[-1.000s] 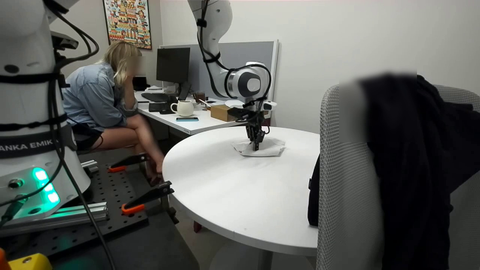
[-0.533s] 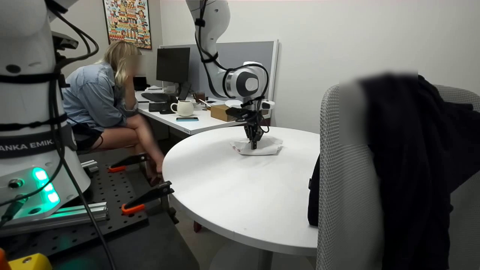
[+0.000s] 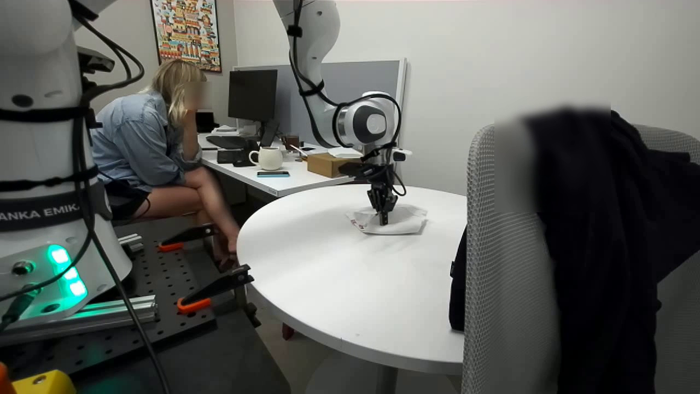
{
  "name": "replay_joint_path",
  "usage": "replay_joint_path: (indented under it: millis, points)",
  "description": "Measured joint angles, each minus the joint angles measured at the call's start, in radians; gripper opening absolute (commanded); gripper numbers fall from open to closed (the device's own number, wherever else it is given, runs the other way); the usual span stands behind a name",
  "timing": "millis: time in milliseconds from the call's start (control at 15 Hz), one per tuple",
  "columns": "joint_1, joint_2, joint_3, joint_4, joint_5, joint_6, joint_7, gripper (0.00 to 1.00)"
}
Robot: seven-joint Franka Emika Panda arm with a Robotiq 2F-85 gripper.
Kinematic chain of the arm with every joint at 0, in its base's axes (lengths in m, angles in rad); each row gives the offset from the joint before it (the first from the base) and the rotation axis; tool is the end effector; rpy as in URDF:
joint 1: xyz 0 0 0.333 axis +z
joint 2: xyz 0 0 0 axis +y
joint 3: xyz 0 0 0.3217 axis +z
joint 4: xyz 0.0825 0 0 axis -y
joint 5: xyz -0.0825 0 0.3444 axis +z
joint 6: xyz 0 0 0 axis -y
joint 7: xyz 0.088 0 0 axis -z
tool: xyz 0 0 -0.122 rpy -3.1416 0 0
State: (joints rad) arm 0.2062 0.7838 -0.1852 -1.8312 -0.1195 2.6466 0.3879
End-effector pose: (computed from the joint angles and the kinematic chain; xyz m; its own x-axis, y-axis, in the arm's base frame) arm 0.6234 0.0226 0.1339 0.9760 -0.1967 0.0930 -0.2101 -0.9634 0.1666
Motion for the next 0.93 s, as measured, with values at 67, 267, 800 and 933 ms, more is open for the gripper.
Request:
replay_joint_path:
  millis: [67,267,800,933]
  points:
    - [-0.019,0.002,-0.013,0.000,0.003,0.000,0.000,0.02]
    - [-0.109,0.004,-0.030,0.001,0.025,-0.001,-0.001,0.02]
    - [-0.295,-0.017,-0.058,-0.045,0.066,0.001,-0.011,0.02]
    - [-0.305,-0.050,-0.071,-0.110,0.066,0.003,-0.020,0.02]
